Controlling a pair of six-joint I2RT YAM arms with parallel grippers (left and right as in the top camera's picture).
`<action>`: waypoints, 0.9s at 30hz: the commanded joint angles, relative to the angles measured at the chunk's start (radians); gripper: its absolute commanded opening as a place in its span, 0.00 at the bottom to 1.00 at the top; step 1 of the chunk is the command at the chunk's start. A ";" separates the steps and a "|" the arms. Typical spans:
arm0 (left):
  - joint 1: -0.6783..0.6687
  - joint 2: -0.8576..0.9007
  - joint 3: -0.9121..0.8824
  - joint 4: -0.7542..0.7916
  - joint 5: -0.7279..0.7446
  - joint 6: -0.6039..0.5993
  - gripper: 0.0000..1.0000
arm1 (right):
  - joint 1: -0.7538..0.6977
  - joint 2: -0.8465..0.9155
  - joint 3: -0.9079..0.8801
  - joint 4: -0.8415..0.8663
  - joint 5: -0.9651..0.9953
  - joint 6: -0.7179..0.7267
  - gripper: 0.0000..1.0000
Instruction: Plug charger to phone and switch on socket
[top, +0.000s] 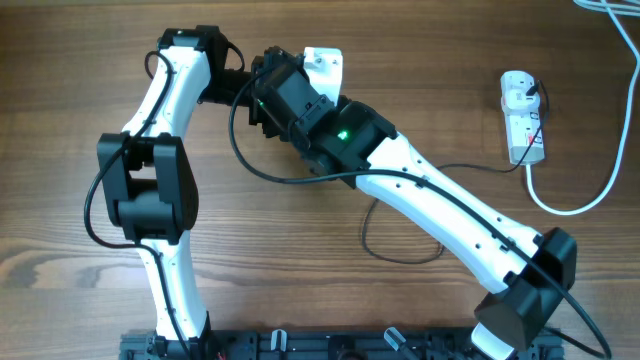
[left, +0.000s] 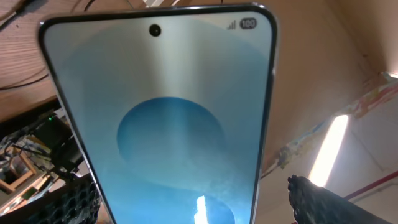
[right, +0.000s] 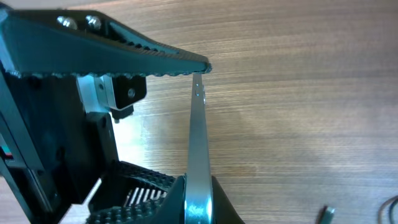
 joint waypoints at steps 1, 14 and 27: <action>-0.003 -0.034 0.008 -0.001 0.016 0.011 1.00 | 0.002 -0.040 0.011 0.008 0.108 0.375 0.04; -0.003 -0.034 0.008 -0.006 0.121 -0.049 0.86 | 0.002 -0.086 0.011 -0.107 0.090 1.238 0.04; -0.003 -0.034 0.008 -0.024 0.121 -0.048 0.58 | 0.002 -0.086 0.011 -0.052 -0.008 1.307 0.04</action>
